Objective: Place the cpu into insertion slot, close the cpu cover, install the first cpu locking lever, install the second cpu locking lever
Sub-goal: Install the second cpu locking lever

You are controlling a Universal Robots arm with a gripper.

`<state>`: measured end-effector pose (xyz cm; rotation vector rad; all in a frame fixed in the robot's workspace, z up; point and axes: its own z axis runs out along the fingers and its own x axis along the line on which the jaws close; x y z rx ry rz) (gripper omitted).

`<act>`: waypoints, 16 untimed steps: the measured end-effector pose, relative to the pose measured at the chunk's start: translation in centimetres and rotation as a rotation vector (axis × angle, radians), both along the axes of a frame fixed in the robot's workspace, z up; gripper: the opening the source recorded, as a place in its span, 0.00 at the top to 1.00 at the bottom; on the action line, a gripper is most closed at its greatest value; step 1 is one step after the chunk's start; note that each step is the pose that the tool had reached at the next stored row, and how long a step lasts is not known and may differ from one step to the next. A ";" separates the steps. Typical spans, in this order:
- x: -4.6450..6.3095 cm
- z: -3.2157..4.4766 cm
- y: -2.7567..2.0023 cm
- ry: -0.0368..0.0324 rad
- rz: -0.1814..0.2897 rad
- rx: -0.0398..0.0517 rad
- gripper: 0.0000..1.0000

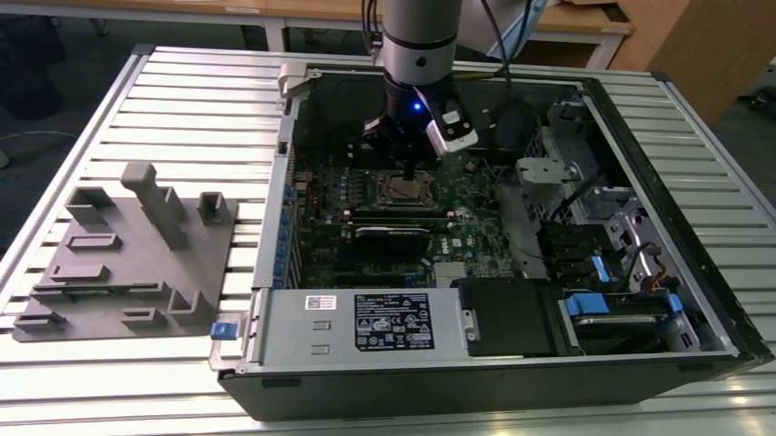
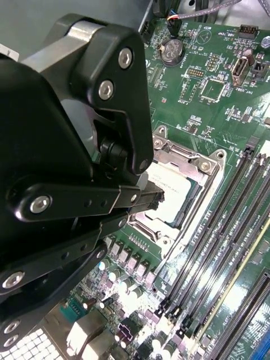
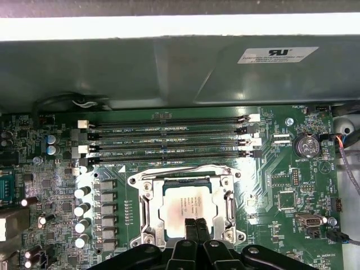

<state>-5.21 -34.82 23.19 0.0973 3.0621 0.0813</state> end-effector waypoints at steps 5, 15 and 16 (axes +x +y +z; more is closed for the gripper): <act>0.0 0.13 -0.01 0.0003 0.000 0.0004 0.89; 0.0 0.17 -0.78 0.0000 0.000 0.0010 0.89; 0.0 0.17 -0.98 0.0001 0.000 0.0010 0.89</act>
